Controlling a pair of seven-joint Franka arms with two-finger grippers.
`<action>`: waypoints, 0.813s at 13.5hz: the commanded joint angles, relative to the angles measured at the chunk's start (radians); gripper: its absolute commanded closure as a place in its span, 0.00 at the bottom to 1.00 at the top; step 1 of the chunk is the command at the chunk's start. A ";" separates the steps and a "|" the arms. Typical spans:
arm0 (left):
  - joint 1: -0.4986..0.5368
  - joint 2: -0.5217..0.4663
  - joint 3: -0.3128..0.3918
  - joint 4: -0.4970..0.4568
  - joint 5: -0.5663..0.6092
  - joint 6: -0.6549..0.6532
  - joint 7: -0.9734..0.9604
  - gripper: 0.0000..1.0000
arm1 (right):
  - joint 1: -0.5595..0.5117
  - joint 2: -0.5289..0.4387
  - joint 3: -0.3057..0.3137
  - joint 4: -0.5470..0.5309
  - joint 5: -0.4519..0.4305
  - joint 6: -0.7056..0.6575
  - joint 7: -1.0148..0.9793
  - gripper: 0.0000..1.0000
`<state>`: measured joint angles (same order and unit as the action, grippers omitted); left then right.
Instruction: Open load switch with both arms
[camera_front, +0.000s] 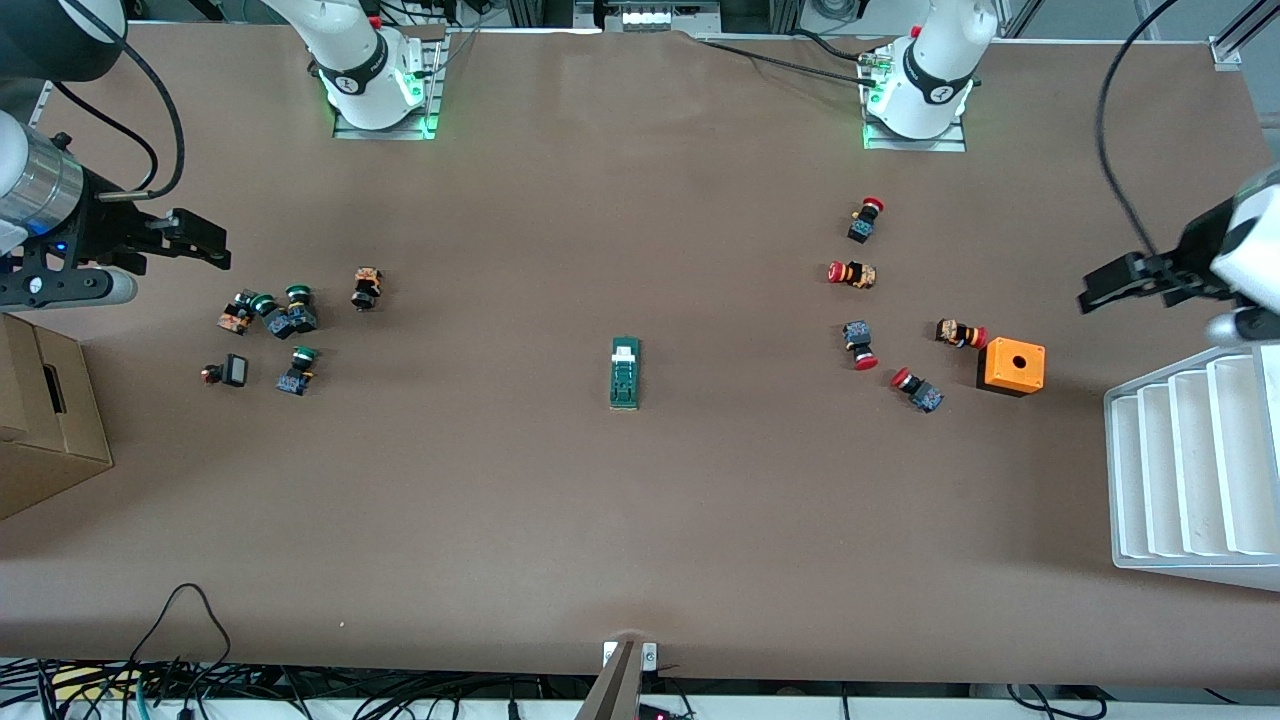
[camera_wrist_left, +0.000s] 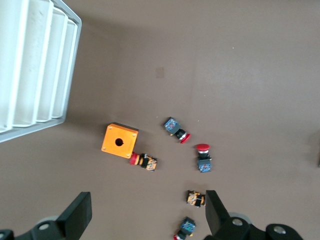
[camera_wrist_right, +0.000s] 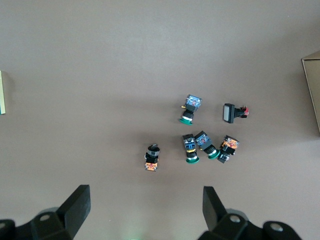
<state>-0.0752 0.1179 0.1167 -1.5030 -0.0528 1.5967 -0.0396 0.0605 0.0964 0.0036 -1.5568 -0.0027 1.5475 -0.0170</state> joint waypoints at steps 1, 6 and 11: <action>-0.001 -0.056 0.004 -0.043 -0.002 -0.001 0.056 0.00 | -0.005 0.008 0.001 0.024 0.006 -0.020 -0.023 0.01; 0.003 -0.075 0.005 -0.043 0.033 0.009 0.190 0.00 | -0.005 0.008 0.001 0.024 0.004 -0.021 -0.024 0.01; 0.003 -0.133 0.005 -0.083 0.065 0.003 0.215 0.00 | -0.007 0.008 0.001 0.026 0.004 -0.021 -0.026 0.01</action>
<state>-0.0721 0.0468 0.1194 -1.5229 -0.0047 1.5947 0.1486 0.0601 0.0964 0.0034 -1.5563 -0.0027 1.5473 -0.0210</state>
